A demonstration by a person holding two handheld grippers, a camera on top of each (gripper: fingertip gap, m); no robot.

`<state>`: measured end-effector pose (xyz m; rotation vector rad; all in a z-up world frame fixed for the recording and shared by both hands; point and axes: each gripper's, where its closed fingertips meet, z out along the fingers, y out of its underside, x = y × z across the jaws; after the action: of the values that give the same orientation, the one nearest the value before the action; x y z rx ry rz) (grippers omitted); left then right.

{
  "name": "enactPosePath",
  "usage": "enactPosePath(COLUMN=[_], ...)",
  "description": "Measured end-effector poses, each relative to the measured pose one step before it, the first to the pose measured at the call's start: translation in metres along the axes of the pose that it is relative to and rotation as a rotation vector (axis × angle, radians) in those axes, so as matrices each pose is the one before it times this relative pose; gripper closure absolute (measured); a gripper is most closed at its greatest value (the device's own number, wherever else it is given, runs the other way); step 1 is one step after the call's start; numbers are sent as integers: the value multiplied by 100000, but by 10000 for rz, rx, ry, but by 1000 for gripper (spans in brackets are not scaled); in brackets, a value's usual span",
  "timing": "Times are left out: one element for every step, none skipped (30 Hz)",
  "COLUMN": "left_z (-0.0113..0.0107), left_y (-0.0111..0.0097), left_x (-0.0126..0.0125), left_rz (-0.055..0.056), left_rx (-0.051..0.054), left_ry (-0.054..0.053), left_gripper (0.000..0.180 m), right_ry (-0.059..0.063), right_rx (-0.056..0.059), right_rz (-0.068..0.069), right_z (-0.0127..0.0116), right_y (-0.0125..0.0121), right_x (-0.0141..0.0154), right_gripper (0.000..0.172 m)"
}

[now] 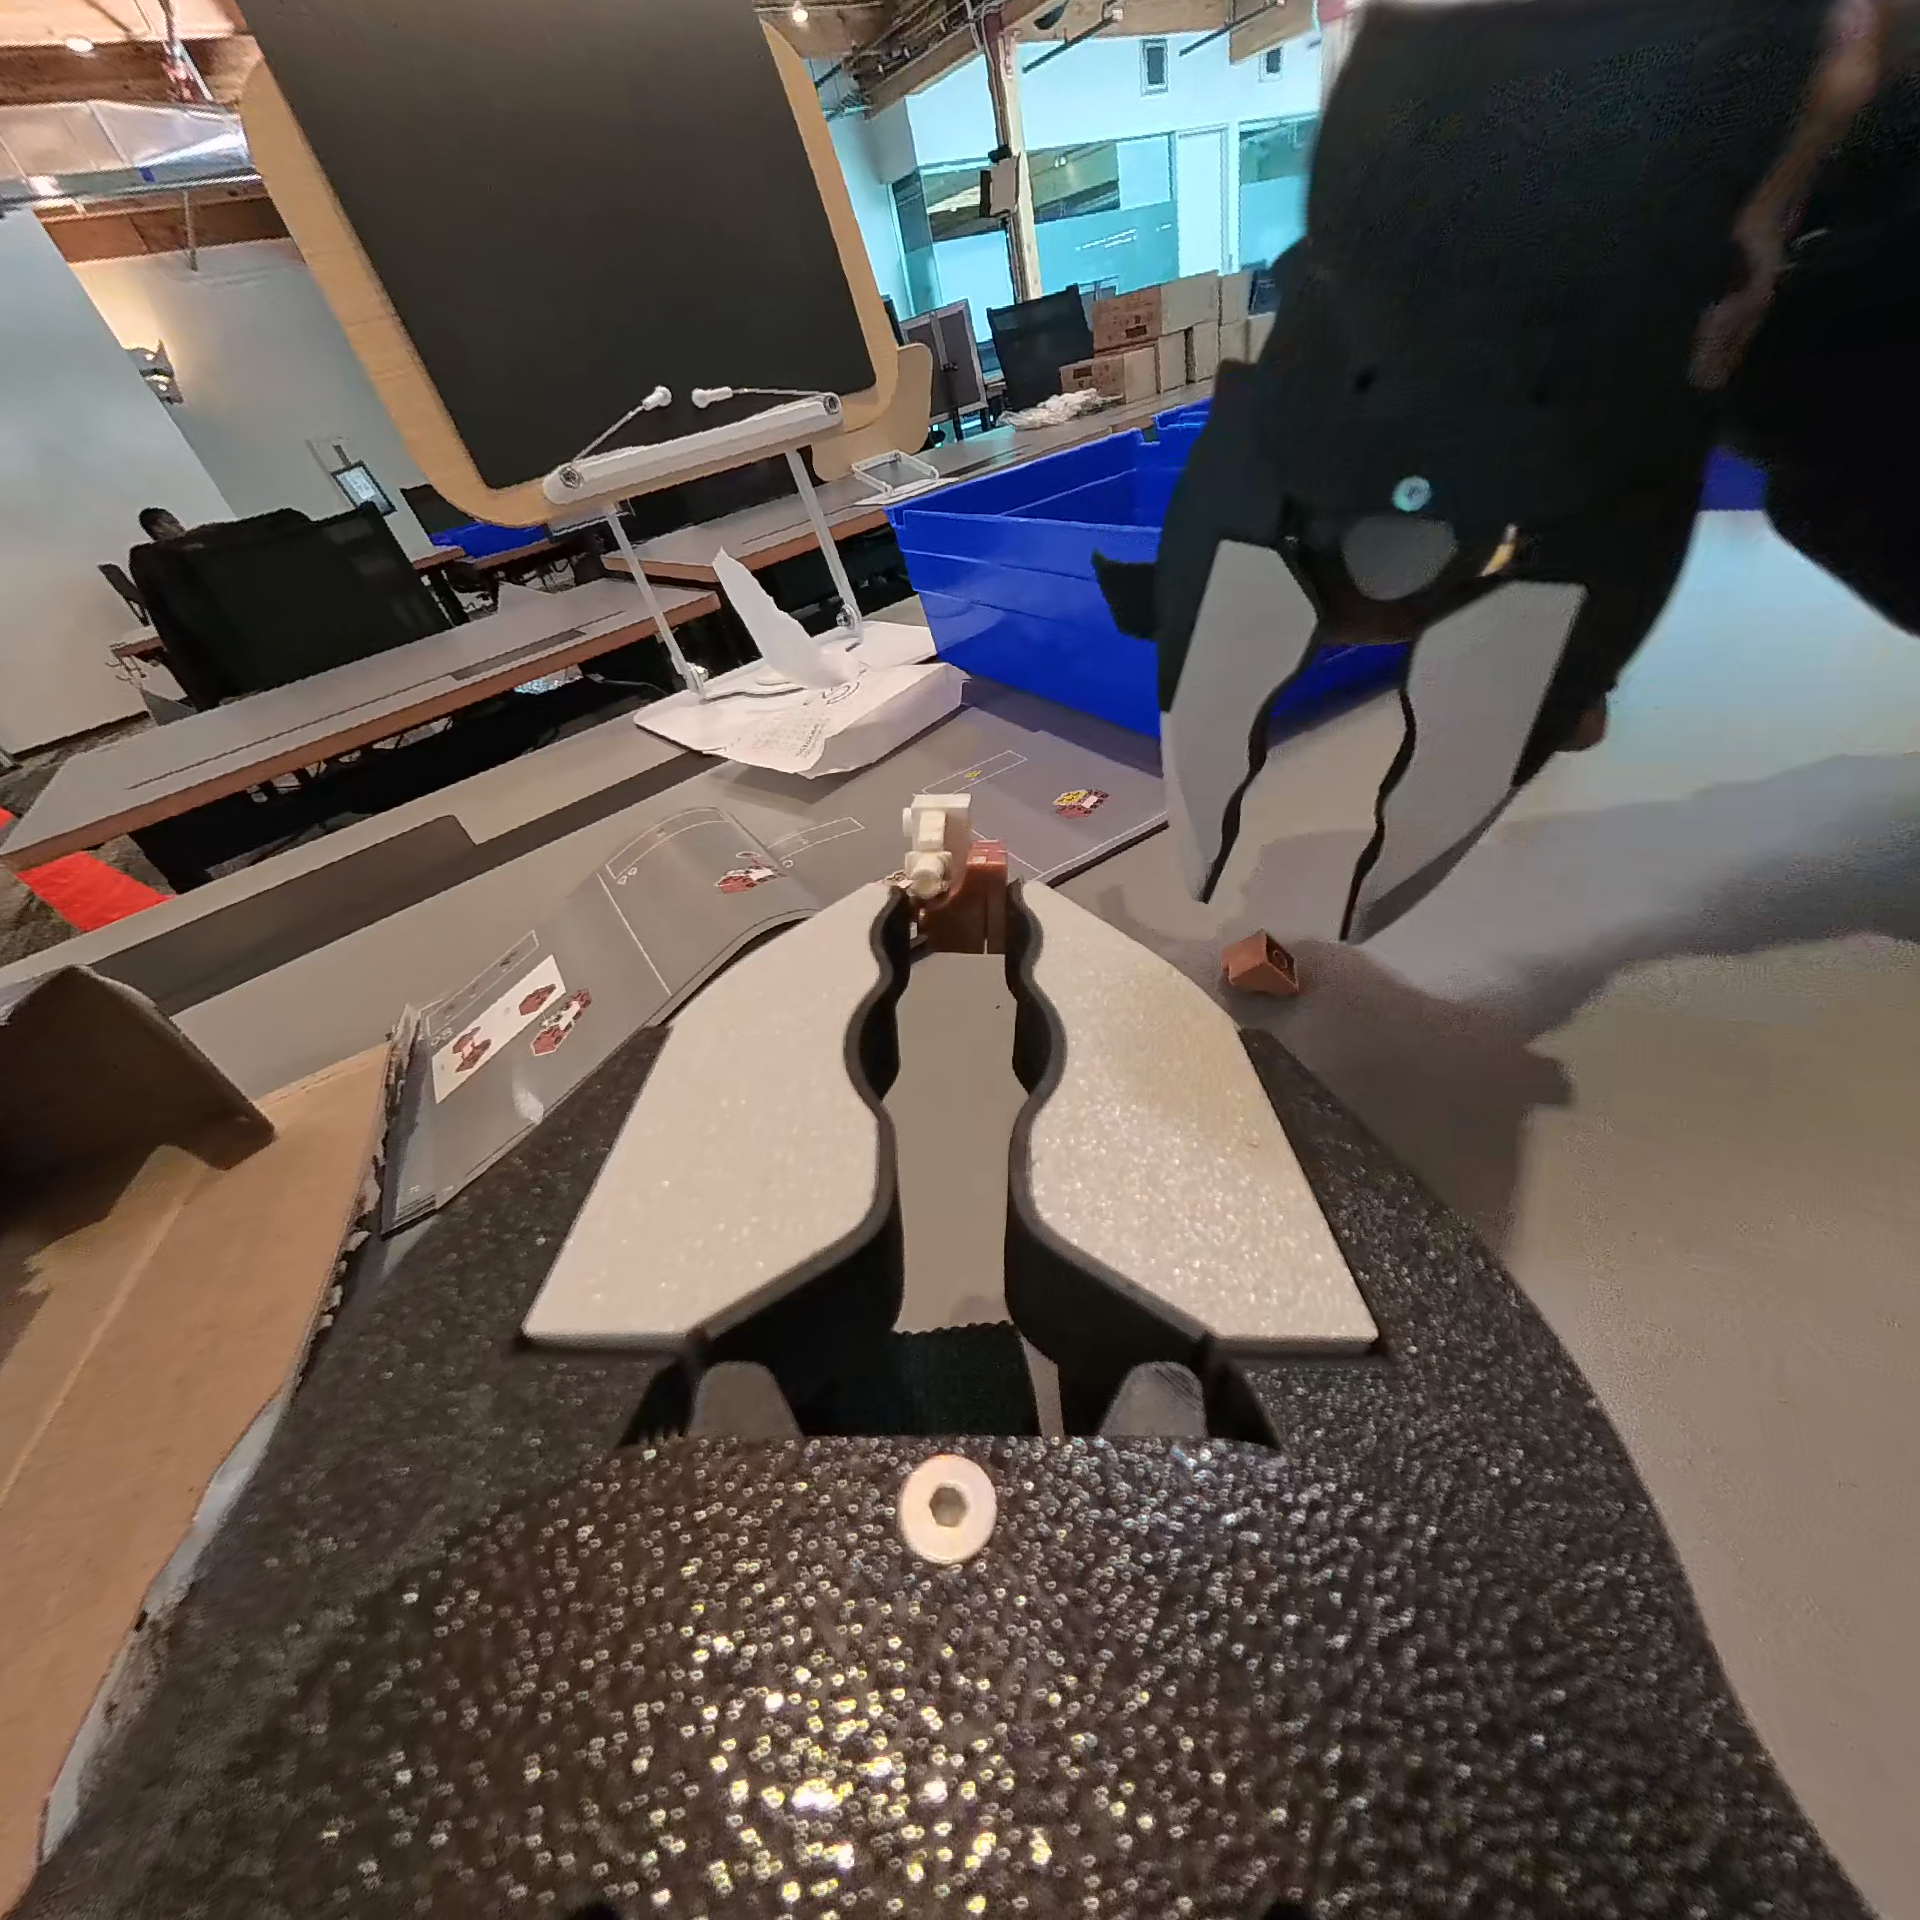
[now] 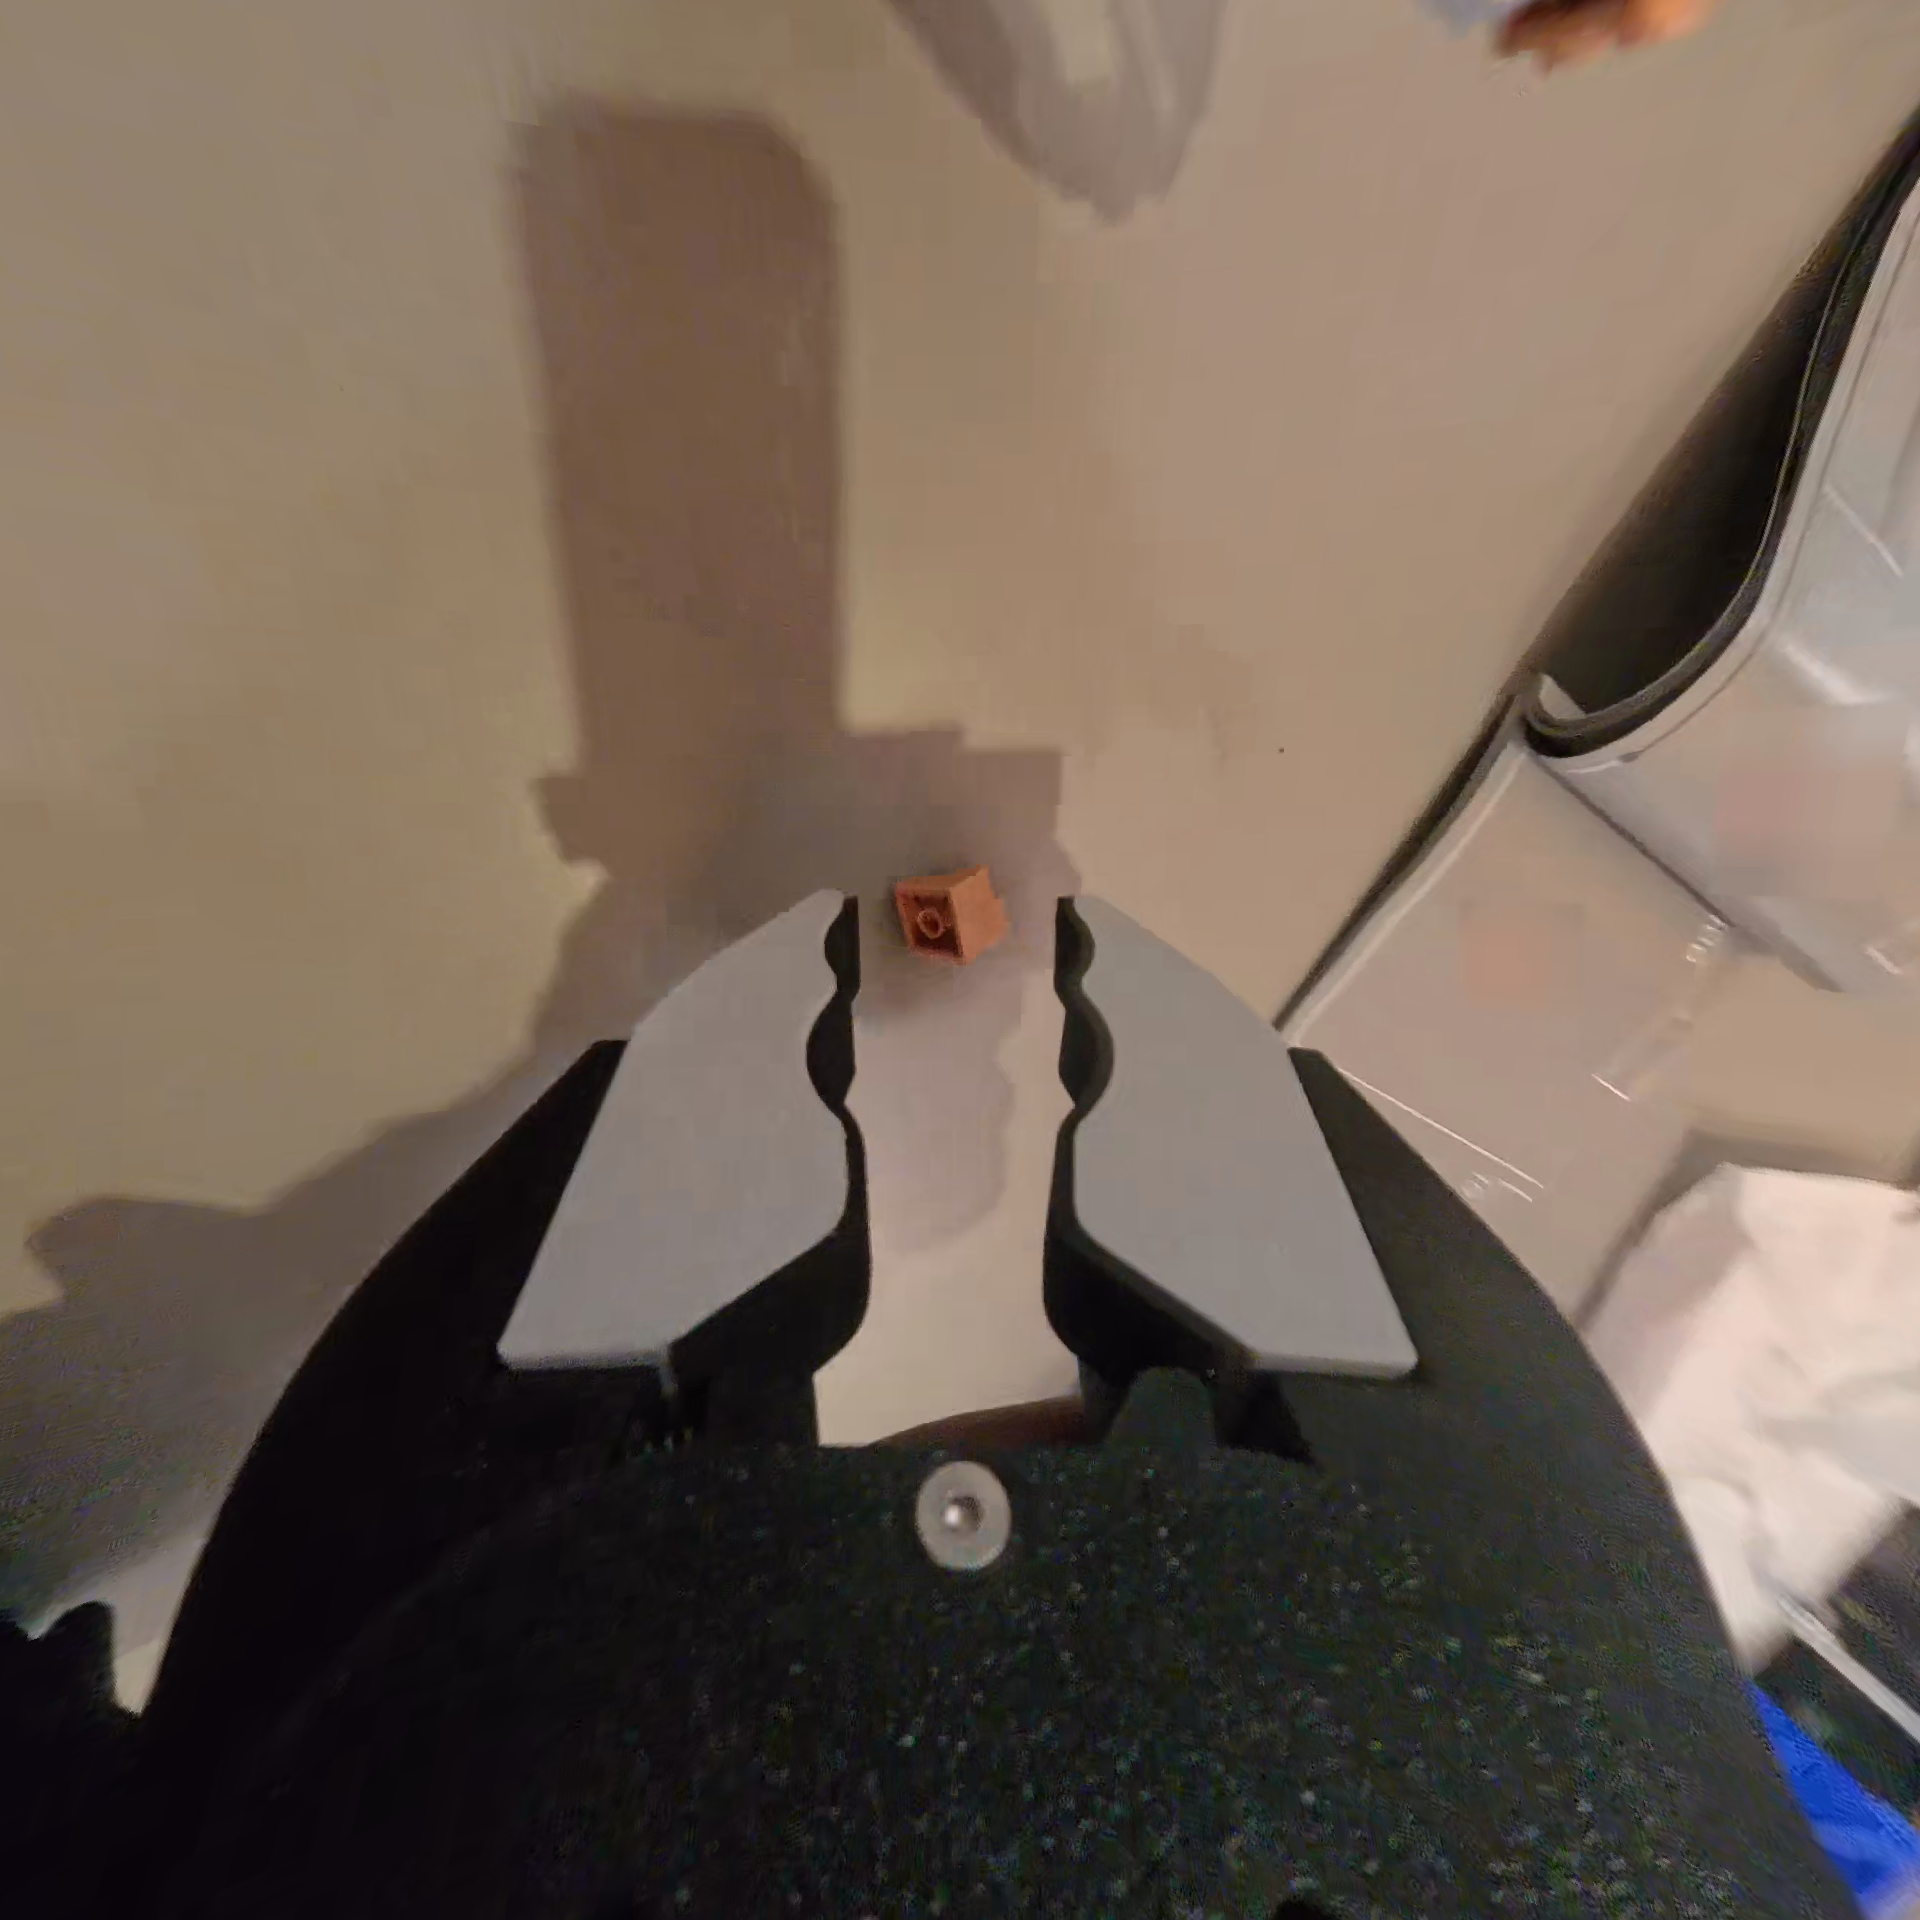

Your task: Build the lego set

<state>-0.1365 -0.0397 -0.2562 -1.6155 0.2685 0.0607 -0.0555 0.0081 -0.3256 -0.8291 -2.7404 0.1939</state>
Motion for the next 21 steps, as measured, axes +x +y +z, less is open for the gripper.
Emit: enactPosePath(left_z=[-1,15,12,14,21,10,12,13,16,11,11,26,23,9,-9,-9,-19,-33,-33,-41,-39], left_y=[2,8,13,21,15,17,24,11,7,10,21,18,23,13,-13,-3,-26,-21,-21,-37,-26], left_x=[-7,5,12,25,8,6,8,15,35,65,88,94,65,28,6,-20,-57,-60,-41,-47,-56], left_rz=[-4,-8,-2,8,9,1,-2,5,13,22,28,32,23,8,-7,-21,-43,-75,-85,-78,-106], left_rx=[2,-5,-10,-12,-14,-14,-11,-11,-9,-7,-10,-17,-19,-7,5,9,19,21,22,26,19], left_ry=[8,9,10,10,7,7,6,9,22,32,44,47,35,10,9,2,-8,-6,11,10,4], left_gripper=[164,164,164,164,164,164,164,164,164,164,164,164,164,164,164,164,164,164,164,164,164], right_ry=[-320,-273,-220,-137,-80,-165,-167,-39,-140,-219,-205,-191,-105,41,12,14,137,332,451,463,670], right_rx=[466,315,215,36,-133,-177,-186,-157,-112,-87,-121,-203,-213,-37,183,10,-39,46,157,225,325], right_rz=[162,111,69,54,26,3,-7,6,25,58,105,130,73,21,31,7,-67,-136,-95,-3,-22], right_z=[-13,56,89,173,241,291,304,267,213,180,192,264,329,222,28,16,-14,-79,-198,-349,-568], right_y=[-53,-52,-49,85,259,305,296,200,134,110,205,343,347,77,-248,-5,32,-113,-336,-512,-786], right_x=[144,123,123,164,179,-15,-32,150,-34,-185,-156,-146,-67,81,-1,6,136,382,592,668,982], right_gripper=[137,137,138,138,139,139,139,139,140,141,142,144,148,149,149,149,149,149,149,149,149])
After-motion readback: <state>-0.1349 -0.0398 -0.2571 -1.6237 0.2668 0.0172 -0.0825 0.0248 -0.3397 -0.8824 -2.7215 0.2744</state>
